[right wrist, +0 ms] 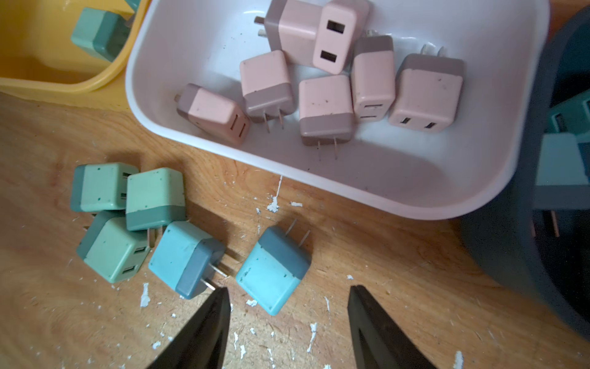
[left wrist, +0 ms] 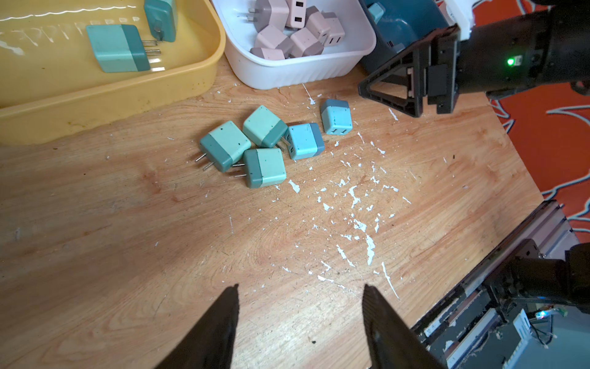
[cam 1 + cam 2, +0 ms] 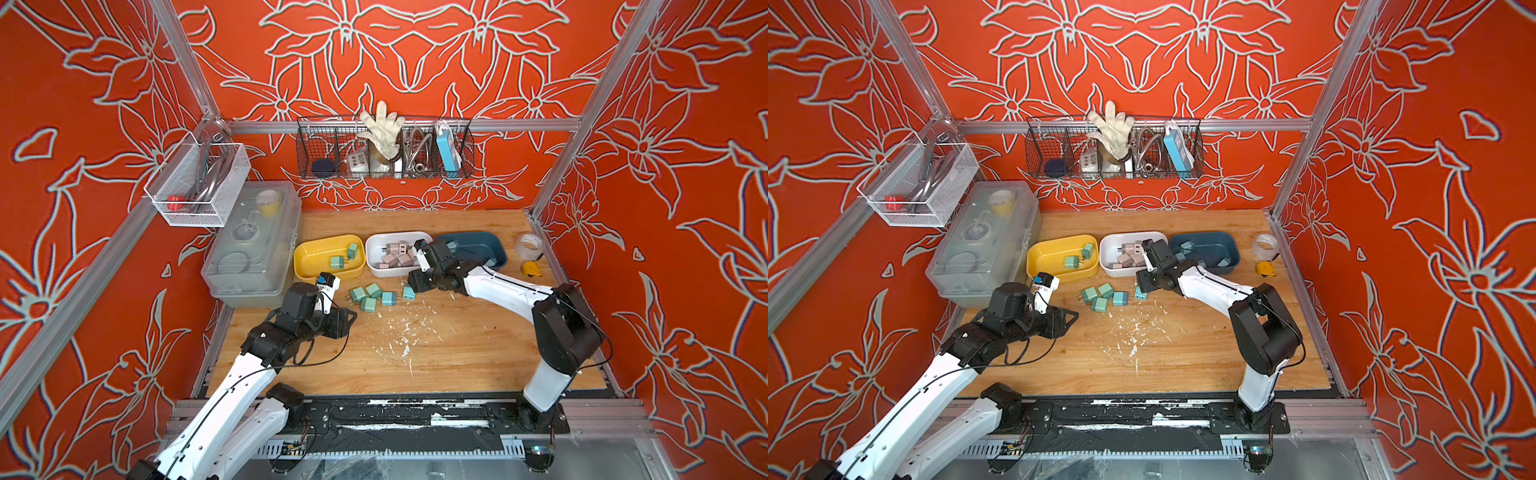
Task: Place the plugs by color into the storage box
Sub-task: Pick up the plug from the center of the board.
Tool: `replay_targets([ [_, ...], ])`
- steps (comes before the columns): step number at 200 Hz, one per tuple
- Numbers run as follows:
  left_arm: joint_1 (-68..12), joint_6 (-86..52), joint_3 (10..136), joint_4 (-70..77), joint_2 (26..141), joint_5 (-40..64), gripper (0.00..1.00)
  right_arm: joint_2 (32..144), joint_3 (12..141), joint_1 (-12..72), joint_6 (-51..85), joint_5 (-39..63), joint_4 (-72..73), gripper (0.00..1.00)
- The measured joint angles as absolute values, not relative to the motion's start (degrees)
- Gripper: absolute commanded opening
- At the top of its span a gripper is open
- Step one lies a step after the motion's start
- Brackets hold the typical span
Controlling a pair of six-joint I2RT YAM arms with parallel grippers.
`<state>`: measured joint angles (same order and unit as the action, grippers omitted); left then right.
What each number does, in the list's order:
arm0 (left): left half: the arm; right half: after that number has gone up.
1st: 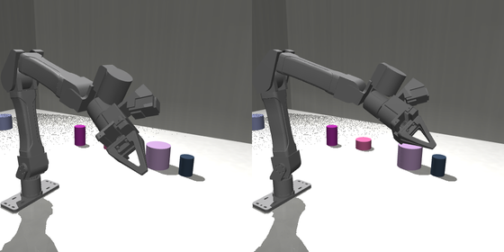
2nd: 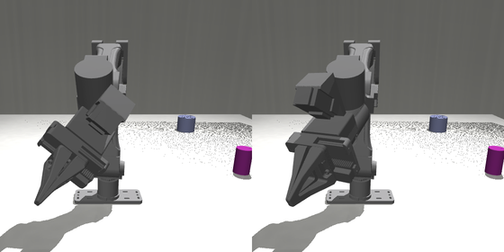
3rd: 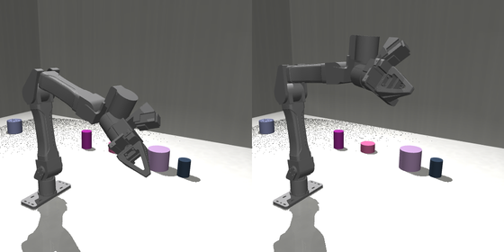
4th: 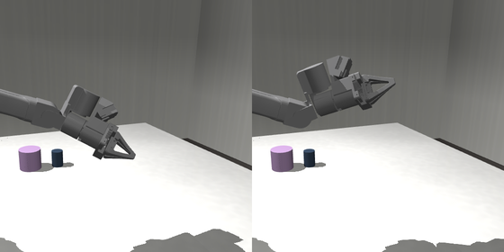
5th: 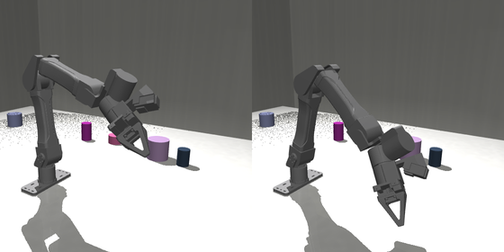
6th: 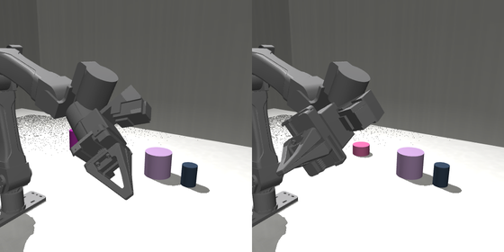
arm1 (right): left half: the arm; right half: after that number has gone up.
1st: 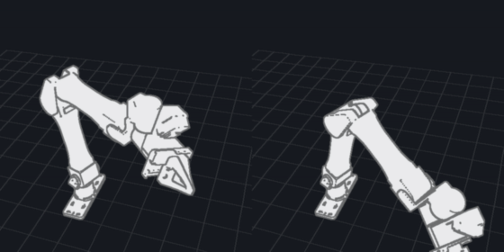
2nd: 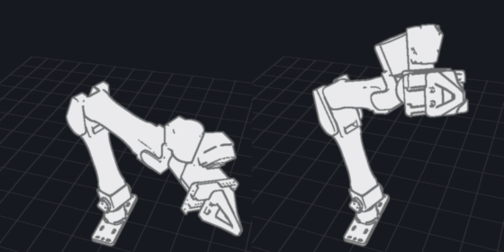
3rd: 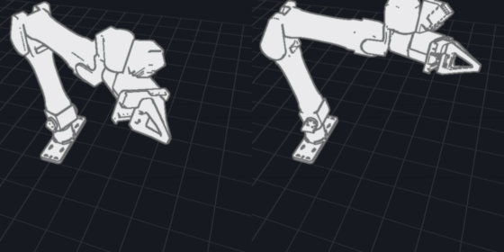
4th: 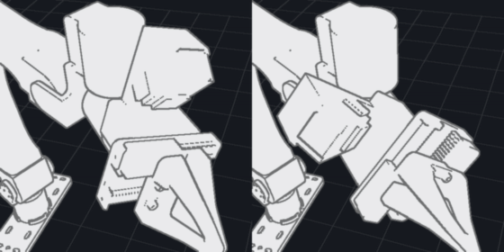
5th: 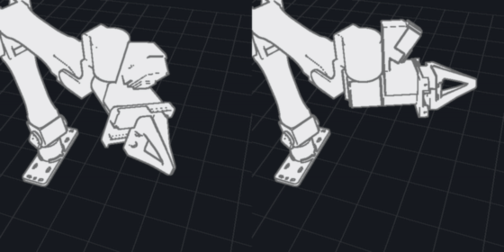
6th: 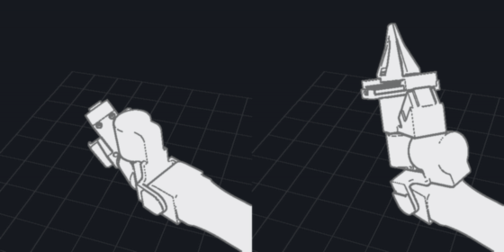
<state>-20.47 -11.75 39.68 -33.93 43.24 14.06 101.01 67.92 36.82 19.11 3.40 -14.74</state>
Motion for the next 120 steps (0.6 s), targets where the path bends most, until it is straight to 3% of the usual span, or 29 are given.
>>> replay_targets([
  [120,-21.87,-10.39,39.66,-33.93,42.7,11.18,0.63,110.04,72.2,37.74,20.47,-2.26,-14.48,0.64],
])
